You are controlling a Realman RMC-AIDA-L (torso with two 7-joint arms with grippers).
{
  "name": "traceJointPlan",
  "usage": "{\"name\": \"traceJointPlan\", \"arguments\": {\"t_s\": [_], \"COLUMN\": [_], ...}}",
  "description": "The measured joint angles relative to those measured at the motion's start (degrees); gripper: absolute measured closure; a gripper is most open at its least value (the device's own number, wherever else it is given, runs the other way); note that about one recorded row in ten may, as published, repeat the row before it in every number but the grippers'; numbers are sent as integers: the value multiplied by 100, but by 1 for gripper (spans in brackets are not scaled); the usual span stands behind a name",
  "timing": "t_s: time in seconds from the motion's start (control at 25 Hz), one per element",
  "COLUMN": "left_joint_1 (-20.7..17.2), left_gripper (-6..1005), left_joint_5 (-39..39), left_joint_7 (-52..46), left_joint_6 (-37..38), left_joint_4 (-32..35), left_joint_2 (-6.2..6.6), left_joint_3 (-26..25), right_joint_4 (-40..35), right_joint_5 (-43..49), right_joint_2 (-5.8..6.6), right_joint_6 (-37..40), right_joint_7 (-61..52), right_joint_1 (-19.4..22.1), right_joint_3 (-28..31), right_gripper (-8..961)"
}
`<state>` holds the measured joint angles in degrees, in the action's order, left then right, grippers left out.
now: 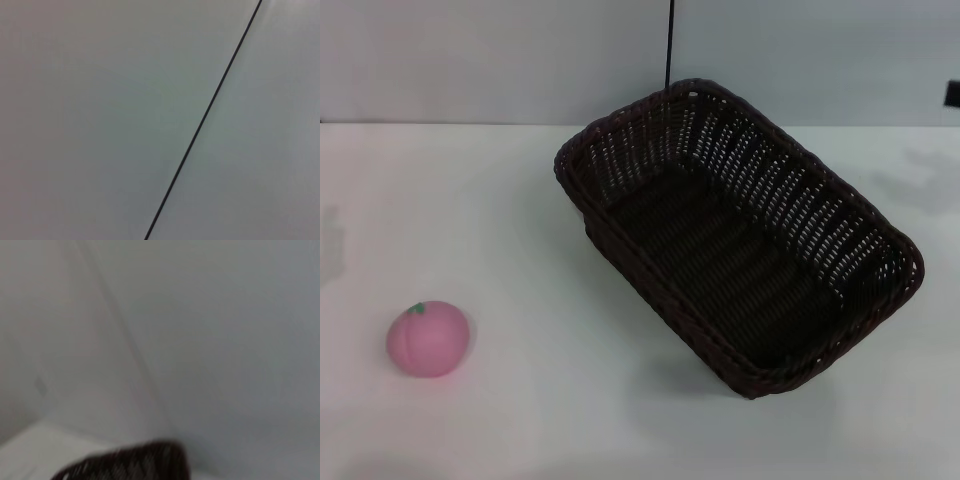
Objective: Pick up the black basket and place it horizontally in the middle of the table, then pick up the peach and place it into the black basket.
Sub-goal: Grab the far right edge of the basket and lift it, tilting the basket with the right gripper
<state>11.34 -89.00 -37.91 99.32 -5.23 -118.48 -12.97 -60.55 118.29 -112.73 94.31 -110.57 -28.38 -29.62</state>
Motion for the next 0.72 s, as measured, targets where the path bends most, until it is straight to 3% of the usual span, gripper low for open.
{"name": "traceJointPlan", "arguments": {"t_s": [0.2,0.32,0.4,0.48,0.72], "left_joint_1": [11,11,1,-14,-16], "left_gripper": [479,479,479,479,479], "left_joint_5": [-4,-3,-3,6,5], "left_joint_7": [-17,-36,-38,-40,-41], "left_joint_6": [-91,-123,-126,-160,-252], "left_joint_4": [-3,-4,-5,-4,-8], "left_joint_2": [-5,-6,-7,-8,-8], "left_joint_3": [3,4,-2,-3,-3], "right_joint_4": [-281,-325,-336,-457,-506], "right_joint_5": [804,1725,1839,2165,2246], "right_joint_2": [149,242,244,222,223], "right_joint_6": [633,1161,1193,1186,1180], "right_joint_7": [-255,-334,-382,-726,-1170], "right_joint_1": [-485,-1031,-1091,-1223,-1357], "right_joint_3": [-18,-250,-343,-814,-914], "right_gripper": [199,201,206,210,224]}}
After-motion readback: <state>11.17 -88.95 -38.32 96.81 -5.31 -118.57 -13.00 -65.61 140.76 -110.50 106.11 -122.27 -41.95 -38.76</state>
